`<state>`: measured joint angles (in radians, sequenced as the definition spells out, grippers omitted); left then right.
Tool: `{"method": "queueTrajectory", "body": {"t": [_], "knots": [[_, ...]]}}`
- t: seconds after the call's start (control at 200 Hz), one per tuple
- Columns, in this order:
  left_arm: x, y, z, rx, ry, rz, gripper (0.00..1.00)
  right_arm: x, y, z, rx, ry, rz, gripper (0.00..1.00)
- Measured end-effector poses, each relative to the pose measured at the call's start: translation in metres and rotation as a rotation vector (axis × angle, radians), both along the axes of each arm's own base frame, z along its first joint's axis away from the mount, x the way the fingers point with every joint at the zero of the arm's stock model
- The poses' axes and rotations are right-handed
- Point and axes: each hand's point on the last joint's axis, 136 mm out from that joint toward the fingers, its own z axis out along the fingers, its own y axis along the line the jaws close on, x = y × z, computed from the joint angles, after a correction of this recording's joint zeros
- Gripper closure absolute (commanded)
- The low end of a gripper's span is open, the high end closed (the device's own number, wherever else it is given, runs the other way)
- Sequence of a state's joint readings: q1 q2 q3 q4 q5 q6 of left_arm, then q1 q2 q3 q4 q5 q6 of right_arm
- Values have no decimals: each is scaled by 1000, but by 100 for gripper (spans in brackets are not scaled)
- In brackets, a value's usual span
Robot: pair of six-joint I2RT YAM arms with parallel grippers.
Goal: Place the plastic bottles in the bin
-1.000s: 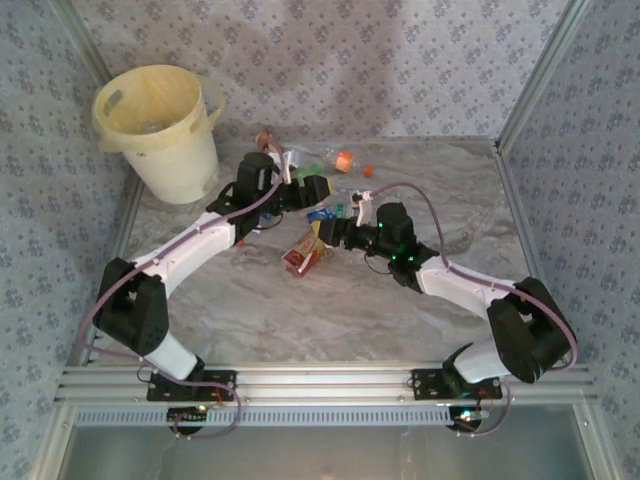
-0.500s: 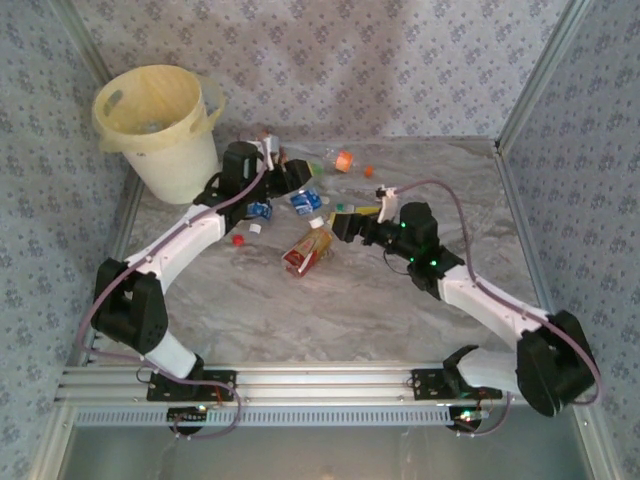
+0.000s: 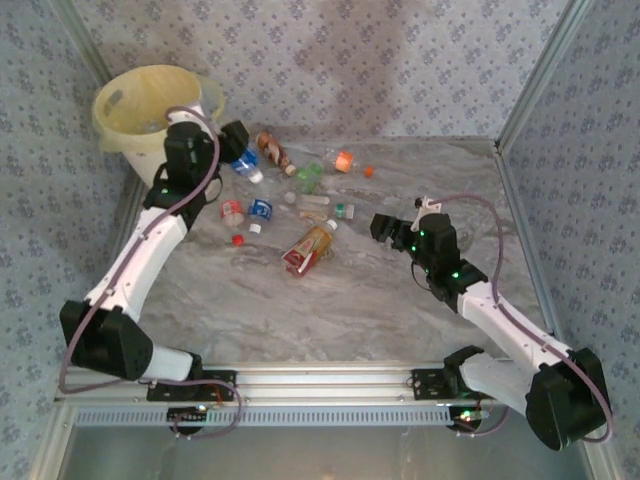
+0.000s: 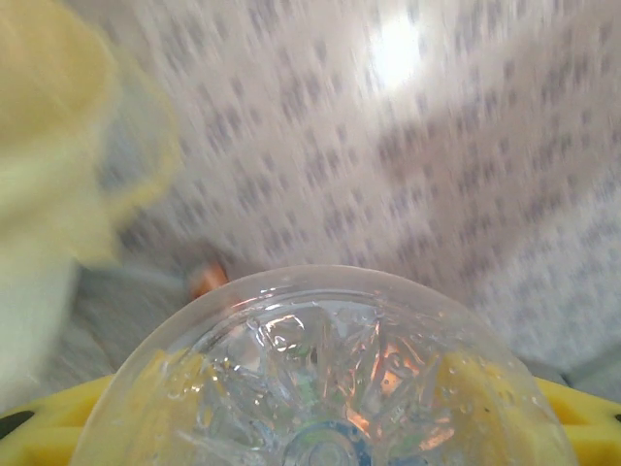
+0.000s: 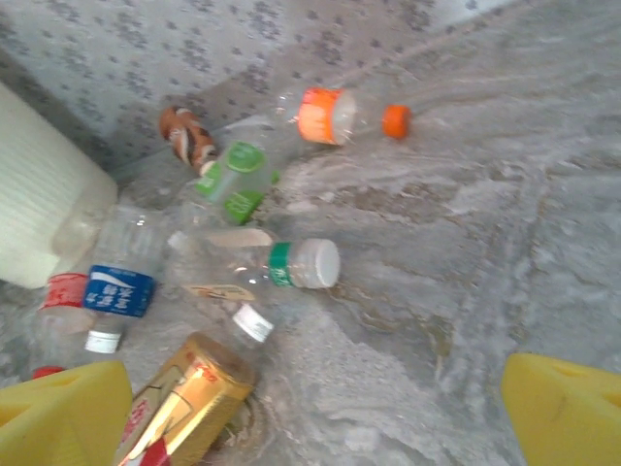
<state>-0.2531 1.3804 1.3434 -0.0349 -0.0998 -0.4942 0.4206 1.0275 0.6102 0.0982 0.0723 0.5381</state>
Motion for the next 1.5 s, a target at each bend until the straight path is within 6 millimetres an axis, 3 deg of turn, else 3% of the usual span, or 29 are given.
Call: {"method": "queueTrajectory", "body": {"t": [0.105, 0.24, 0.425, 0.59, 0.794, 1.089, 1.274, 1.499], "knots": [[3, 42, 33, 56, -102, 142, 49, 0, -5, -6, 2, 22, -22, 0], [9, 86, 59, 142, -187, 287, 49, 0, -7, -6, 9, 24, -34, 0], [35, 121, 95, 280, -293, 411, 48, 2, -9, -9, 18, 36, -45, 0], [63, 151, 106, 367, -317, 490, 48, 3, -9, -11, 26, 46, -52, 0], [94, 199, 96, 399, -271, 588, 45, 3, -9, -14, 29, 55, -55, 0], [115, 266, 24, 383, -41, 703, 29, 5, -13, -14, 28, 55, -68, 0], [120, 272, 8, 359, 38, 708, 11, 5, -14, -15, 27, 58, -71, 0], [112, 266, 31, 279, 47, 689, 6, 6, -15, -18, 24, 66, -74, 0]]}}
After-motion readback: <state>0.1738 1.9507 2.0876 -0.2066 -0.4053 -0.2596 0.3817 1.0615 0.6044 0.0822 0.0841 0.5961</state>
